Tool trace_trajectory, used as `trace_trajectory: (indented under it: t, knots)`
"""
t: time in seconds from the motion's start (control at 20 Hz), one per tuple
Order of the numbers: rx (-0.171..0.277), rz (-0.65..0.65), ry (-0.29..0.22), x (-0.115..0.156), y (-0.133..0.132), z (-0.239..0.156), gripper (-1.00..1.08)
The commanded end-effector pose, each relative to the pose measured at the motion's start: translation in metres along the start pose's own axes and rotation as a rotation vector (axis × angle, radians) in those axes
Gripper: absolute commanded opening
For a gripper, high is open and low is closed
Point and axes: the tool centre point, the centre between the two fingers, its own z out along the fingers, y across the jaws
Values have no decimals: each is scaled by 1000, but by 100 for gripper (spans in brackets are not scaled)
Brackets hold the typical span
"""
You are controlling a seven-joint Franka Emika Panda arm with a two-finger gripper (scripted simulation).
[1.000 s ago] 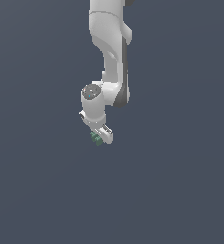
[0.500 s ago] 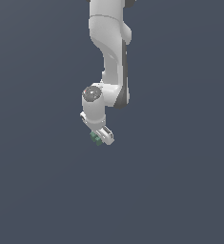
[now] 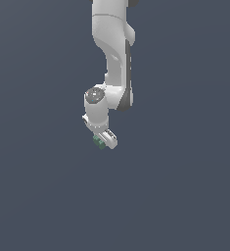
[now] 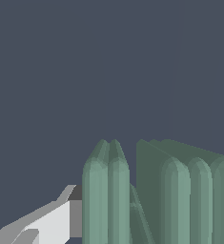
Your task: Pick up the object and move it to a goal position.
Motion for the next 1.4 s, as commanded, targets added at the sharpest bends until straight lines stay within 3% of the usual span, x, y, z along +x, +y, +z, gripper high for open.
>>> trace_trajectory:
  t: [0.0,0.5,1.35]
  knots:
    - [1,-1,1,-2,-3,-6,-100]
    - [1,0,1,-19,-24,-68,-100]
    - [-2,2,3,-68,-88,-247,-100]
